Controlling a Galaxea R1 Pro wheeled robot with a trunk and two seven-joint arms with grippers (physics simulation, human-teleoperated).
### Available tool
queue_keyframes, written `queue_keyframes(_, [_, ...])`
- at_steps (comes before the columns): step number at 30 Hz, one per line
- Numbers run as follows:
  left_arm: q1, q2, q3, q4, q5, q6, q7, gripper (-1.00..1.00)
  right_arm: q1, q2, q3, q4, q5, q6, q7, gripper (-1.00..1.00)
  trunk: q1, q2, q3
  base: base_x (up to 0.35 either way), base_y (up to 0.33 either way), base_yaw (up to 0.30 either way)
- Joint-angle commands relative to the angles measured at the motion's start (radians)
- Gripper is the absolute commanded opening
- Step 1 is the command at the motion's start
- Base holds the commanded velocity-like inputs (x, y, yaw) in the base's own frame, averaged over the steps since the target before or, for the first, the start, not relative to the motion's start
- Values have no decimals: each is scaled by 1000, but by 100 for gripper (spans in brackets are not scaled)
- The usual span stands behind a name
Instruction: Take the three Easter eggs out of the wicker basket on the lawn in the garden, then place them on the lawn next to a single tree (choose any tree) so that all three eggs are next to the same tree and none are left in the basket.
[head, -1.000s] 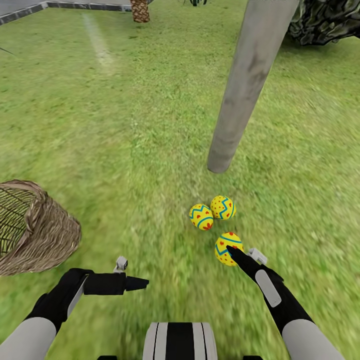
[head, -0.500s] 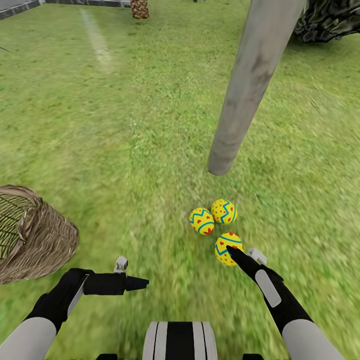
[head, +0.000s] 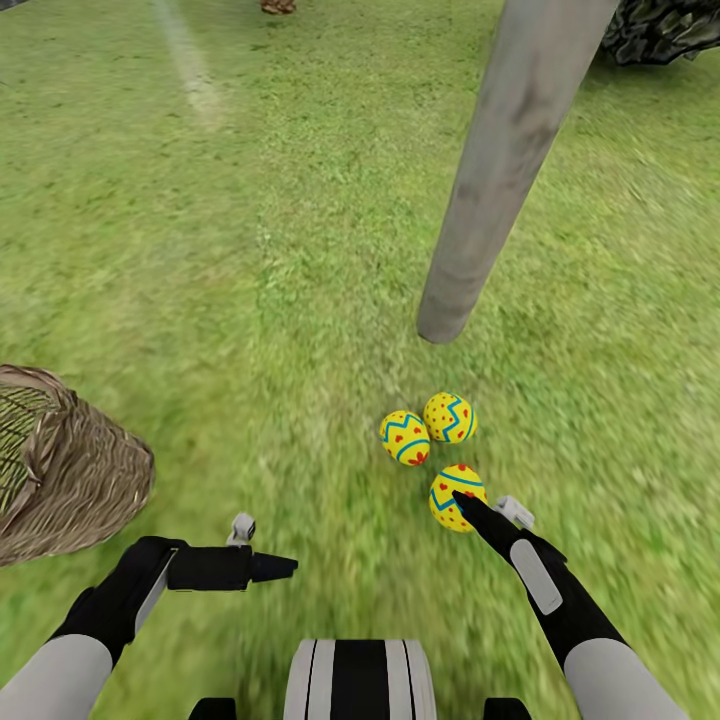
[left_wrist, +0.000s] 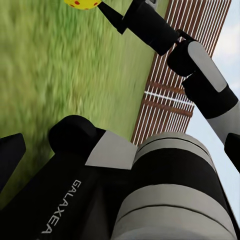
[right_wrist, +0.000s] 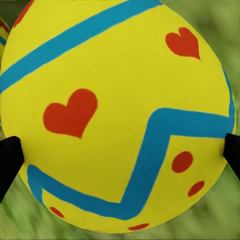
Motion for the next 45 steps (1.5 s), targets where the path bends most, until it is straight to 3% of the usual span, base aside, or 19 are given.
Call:
queue_keyframes(1, [0, 0, -2, 0, 2, 11, -3, 100, 0, 0, -3, -1, -4, 6, 3, -100, 0, 0, -1, 169, 0, 0])
queue_keyframes(5, [0, 0, -2, 0, 1, 12, -1, 100, 0, 0, -3, -1, -4, 6, 3, -100, 0, 0, -1, 39, 0, 0])
queue_keyframes(6, [0, 0, -2, 0, 0, 12, -1, 100, 0, 0, -3, -1, -4, 6, 3, 100, 0, 0, -1, 5, 0, 0])
queue_keyframes(12, [0, 0, -2, 0, 1, 13, -2, 100, 0, 0, -3, -1, -6, 6, 3, 100, 0, 0, -1, 1, 0, 0])
queue_keyframes(22, [-2, -1, -3, 0, 2, 30, -3, 100, 0, 0, -3, -1, -5, 6, 3, 100, -4, 2, 38, -5, 0, 0])
queue_keyframes(38, [-2, -4, -3, 0, 0, 35, -1, 100, 0, 1, -3, -1, -2, -7, 3, 100, -11, 6, 100, -190, 0, 0])
queue_keyframes(45, [-2, -1, -3, 0, 0, 35, -1, 100, 0, 0, -3, 0, -12, -31, 3, 100, -38, 54, 124, -78, 7, 0])
